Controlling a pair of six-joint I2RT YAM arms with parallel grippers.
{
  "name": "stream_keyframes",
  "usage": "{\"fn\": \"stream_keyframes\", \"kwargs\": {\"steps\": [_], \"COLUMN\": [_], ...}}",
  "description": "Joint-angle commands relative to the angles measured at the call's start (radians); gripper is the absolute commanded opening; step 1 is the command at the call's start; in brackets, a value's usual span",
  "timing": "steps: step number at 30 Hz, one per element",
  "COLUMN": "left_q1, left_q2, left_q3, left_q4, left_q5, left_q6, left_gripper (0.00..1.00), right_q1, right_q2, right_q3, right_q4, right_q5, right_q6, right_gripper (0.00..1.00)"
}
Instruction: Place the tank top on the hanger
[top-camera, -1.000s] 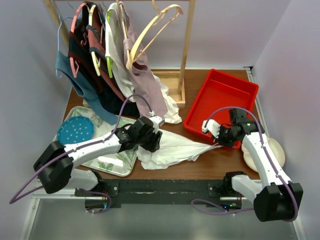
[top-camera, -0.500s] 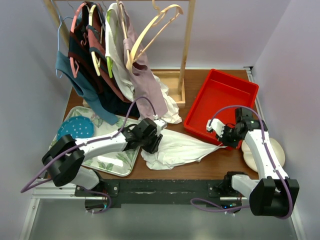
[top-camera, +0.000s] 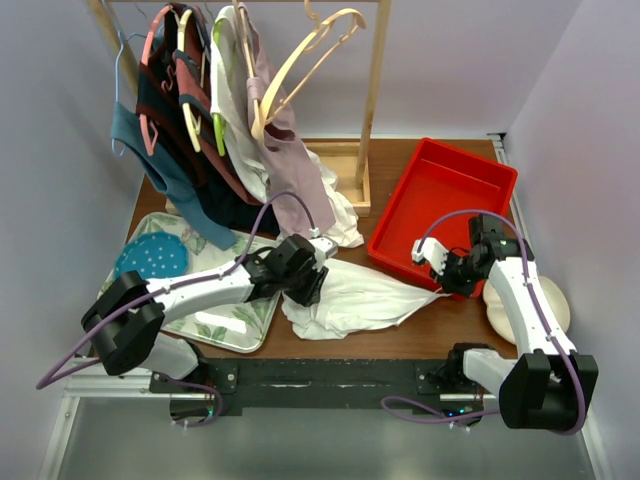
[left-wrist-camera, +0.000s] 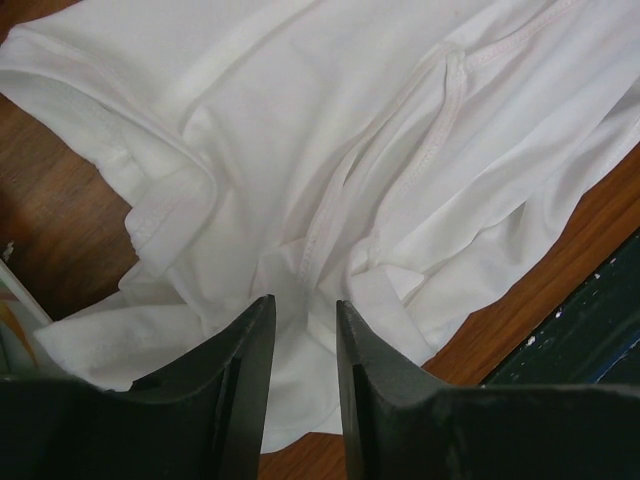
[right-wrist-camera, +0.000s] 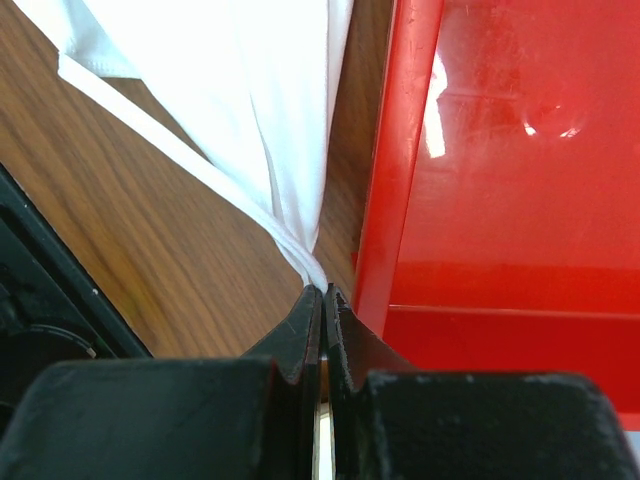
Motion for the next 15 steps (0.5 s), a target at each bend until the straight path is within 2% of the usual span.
{"fn": "stream_keyframes", "kwargs": {"steps": [1,4,12,15], "left_q1": [-0.008,-0.008,-0.008,-0.009], "left_q2": [0.002,0.031,0.079,0.08], "left_q3": [0.035,0.033,0.038,0.038], "left_q4": [0.01,0.007,0.013,0.019], "left_q5": [0.017,0.014,0.006,0.017], "left_q6": [-0.006,-0.003,0.002,0.003], "left_gripper": [0.33,0.31,0.35,0.15], "right_q1": [-0.005,-0.005,-0.005,-0.005], "right_q2": [0.008,0.004,0.008,0.011], "right_q3": [0.029,0.029,0.032,0.034], "right_q4": [-0.016,-0.019,-0.02,-0.022], "right_q5": [-0.035,-0.034,-0.042,-0.045], "right_q6": [-0.011,-0.014,-0.011,-0.013], "right_gripper": [0.0,0.0,0.0,0.0]}}
